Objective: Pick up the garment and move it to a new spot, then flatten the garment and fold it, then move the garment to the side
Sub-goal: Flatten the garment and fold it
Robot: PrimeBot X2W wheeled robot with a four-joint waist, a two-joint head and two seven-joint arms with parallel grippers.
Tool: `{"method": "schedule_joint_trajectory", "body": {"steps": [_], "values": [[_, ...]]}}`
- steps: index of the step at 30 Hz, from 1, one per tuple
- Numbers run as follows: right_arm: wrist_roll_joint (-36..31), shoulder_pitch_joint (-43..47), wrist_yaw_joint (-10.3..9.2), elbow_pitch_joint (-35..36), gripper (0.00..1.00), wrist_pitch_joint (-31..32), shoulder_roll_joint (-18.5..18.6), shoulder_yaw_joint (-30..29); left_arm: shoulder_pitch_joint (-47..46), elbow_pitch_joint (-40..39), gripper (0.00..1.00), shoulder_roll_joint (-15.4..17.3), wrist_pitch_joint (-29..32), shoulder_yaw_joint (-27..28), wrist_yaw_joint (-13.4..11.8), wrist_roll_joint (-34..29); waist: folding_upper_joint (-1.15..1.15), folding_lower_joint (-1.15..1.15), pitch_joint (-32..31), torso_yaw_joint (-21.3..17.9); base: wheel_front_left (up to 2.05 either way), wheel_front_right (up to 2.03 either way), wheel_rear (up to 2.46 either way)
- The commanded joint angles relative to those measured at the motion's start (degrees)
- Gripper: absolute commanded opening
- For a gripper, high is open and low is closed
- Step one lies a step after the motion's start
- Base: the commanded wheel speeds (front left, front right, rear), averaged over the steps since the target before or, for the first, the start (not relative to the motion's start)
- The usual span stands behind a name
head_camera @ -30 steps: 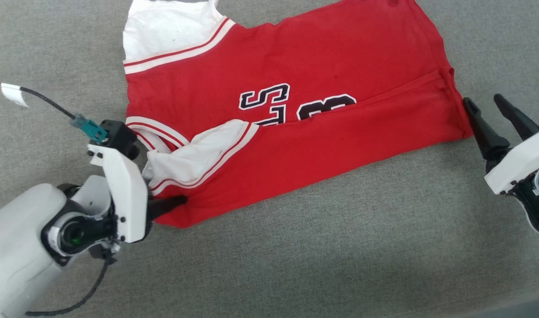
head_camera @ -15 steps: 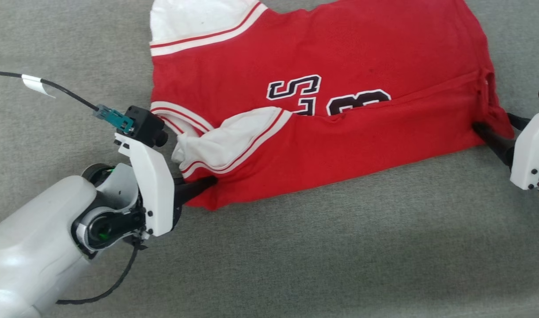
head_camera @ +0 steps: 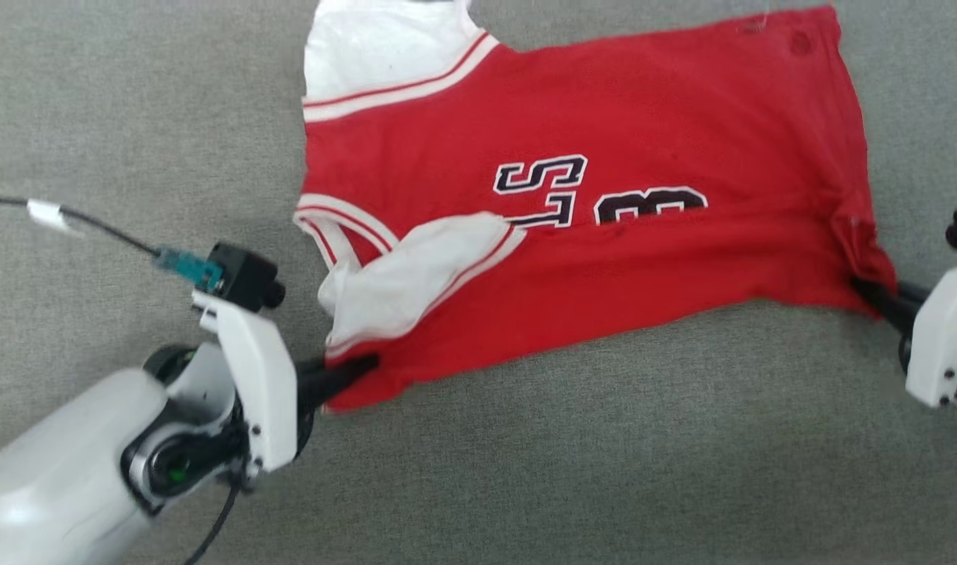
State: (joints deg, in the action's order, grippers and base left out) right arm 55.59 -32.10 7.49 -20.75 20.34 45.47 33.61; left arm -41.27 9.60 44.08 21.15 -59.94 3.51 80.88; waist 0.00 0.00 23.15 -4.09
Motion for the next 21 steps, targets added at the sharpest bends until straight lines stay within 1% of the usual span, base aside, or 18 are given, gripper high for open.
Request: {"method": "schedule_joint_trajectory", "body": {"steps": [1,6,10,14,16,17,18,19,20,21], "values": [[0.5,2.6,-0.01,0.5,0.0,0.1,0.3,0.6,2.8,-0.4,0.0,1.4,0.4,-1.1,-0.6,0.1,0.0,0.0,-0.6,0.1,0.0,0.0,0.0],[1.5,7.8,-0.01,4.0,0.0,-0.3,2.5,-1.3,6.1,-5.8,0.0,5.6,0.4,-1.2,-1.1,1.4,0.0,0.0,-1.6,0.3,0.0,0.0,0.0],[1.9,12.2,-0.01,6.1,0.0,0.5,3.7,-3.1,8.1,-11.0,0.0,8.7,0.1,-1.2,-2.2,2.2,0.0,0.0,-1.9,0.6,0.0,0.0,0.0],[1.8,16.3,-0.01,8.4,0.0,1.0,4.3,-5.1,9.4,-14.4,0.0,10.4,-1.0,-0.7,-3.7,2.5,0.0,0.0,-1.9,0.9,0.0,0.0,0.0],[1.4,17.0,-0.01,8.9,0.0,0.9,4.2,-5.9,9.6,-14.7,0.0,10.6,-1.5,-0.5,-4.1,2.2,0.0,0.0,-1.8,0.9,0.0,0.0,0.0],[0.6,18.1,-0.01,10.0,0.43,0.1,3.3,-7.7,9.8,-15.0,0.23,10.6,-2.8,-0.2,-4.7,1.3,0.0,0.0,-1.7,0.8,0.0,0.0,0.0],[0.0,18.4,-0.02,10.1,1.0,-0.7,2.7,-9.0,9.8,-15.0,0.45,10.3,-3.6,0.1,-4.8,1.1,0.0,0.0,-1.7,0.7,0.0,0.0,0.0],[-0.7,18.5,-0.02,10.3,1.0,-1.5,2.2,-10.2,9.9,-15.0,0.7,10.1,-4.3,0.3,-5.0,0.8,0.0,0.0,-1.7,0.7,0.0,0.0,0.0],[-1.3,18.8,-0.02,10.5,1.0,-2.3,1.5,-11.5,9.9,-14.9,1.0,10.0,-5.1,0.5,-5.2,0.3,0.0,0.0,-1.7,0.6,0.0,0.0,0.0],[-1.3,18.8,-0.02,10.5,1.0,-2.3,1.5,-11.5,9.9,-14.9,1.0,10.0,-5.1,0.5,-5.2,0.3,0.0,0.0,-1.7,0.6,0.0,0.0,0.0]]}}
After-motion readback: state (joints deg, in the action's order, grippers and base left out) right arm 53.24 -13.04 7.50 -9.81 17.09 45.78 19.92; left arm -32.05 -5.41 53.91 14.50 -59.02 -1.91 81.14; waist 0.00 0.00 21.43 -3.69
